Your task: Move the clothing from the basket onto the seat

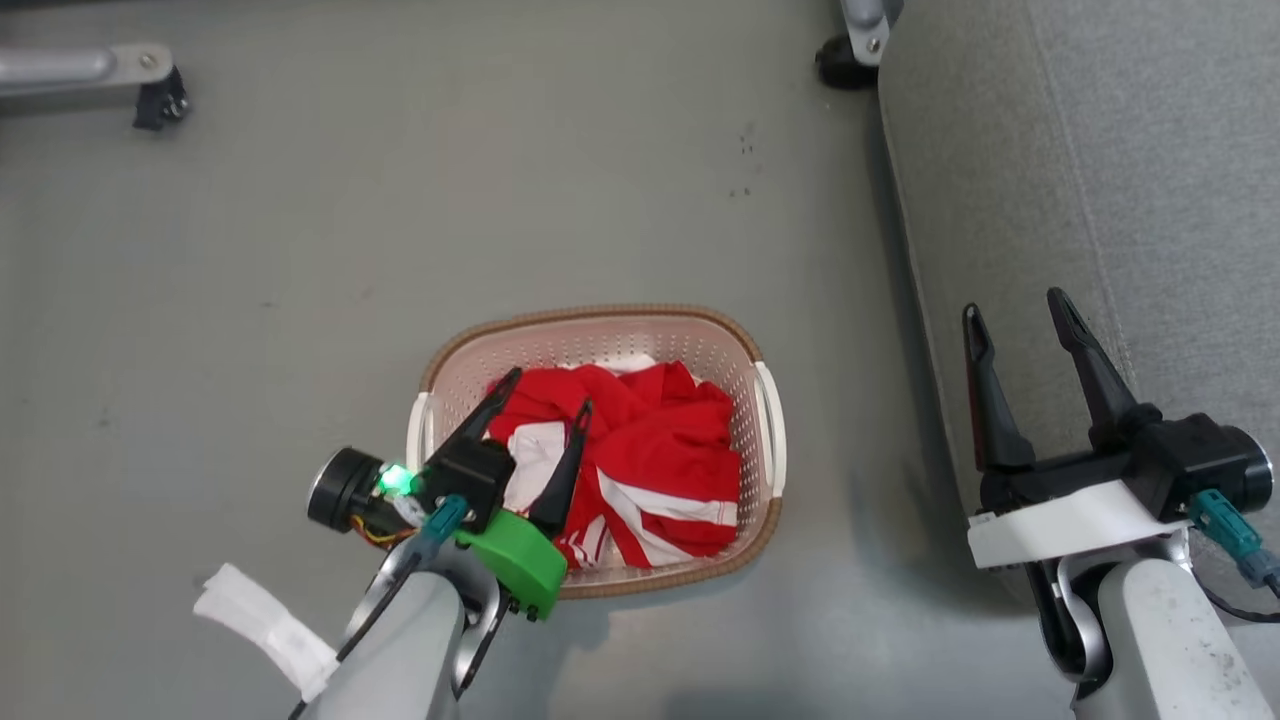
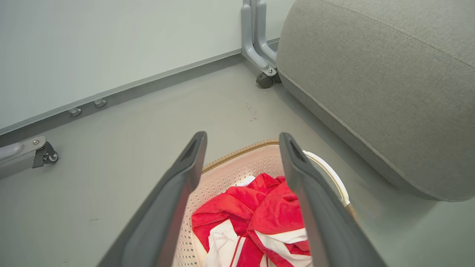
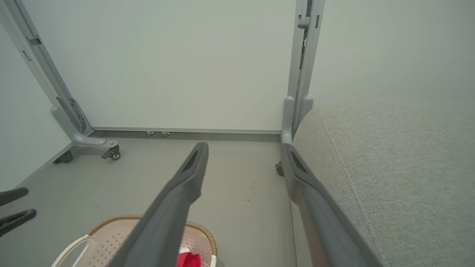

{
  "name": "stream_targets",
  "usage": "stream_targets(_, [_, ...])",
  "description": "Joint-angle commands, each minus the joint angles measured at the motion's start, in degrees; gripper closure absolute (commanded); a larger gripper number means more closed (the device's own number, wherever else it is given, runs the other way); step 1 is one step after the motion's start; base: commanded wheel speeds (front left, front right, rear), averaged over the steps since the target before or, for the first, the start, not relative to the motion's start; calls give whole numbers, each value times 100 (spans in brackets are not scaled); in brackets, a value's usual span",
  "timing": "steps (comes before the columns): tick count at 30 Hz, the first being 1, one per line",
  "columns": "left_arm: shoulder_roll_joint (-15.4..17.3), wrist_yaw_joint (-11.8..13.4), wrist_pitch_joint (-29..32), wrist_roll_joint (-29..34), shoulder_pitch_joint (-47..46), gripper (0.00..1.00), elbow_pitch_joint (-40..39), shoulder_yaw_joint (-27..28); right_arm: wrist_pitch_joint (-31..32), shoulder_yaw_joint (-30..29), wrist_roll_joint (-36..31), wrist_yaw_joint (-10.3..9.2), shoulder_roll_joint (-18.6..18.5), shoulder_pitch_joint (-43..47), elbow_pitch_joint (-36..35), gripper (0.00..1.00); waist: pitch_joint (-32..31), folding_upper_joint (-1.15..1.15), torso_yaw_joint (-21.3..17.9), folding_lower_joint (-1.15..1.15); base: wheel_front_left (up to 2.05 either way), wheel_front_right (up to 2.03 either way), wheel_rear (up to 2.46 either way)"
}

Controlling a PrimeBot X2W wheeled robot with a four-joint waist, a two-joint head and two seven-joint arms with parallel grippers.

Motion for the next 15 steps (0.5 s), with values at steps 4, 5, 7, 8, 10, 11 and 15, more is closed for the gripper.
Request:
stream_targets(4, [219, -20, -4, -63, -686, 0, 445, -510, -19, 70, 87, 0, -28, -301, -16, 0, 1162, 0, -316, -1, 0, 0, 0])
stream_targets(5, [260, -21, -3, -61, -795, 0, 546, -622, -19, 68, 95, 0, -13, -334, -20, 0, 1245, 0, -345, -1, 0, 0, 0])
stream_targets(7, [353, -21, -4, -63, -1046, 0, 750, -893, -19, 97, 112, 0, 14, -408, -42, 0, 1437, 0, -415, -1, 0, 0, 0])
stream_targets(8, [414, -21, -3, -68, -1180, 0, 866, -1028, -19, 118, 130, 0, 34, -451, -38, 0, 1532, 0, -454, -1, 0, 0, 0])
stream_targets(10, [512, -21, -3, -61, -1394, 0, 1084, -1251, -19, 163, 144, 0, 61, -516, -37, 0, 1687, 0, -533, -1, 0, 0, 0])
stream_targets(11, [552, -21, -4, -60, -1478, 0, 1194, -1350, -19, 192, 140, 0, 74, -540, -36, 0, 1752, 0, -574, -1, 0, 0, 0])
stream_targets(15, [676, -22, -3, -211, -1884, 0, 1747, -1677, -19, 305, 211, 0, 140, -701, -14, 0, 2040, 0, -793, -1, 0, 0, 0])
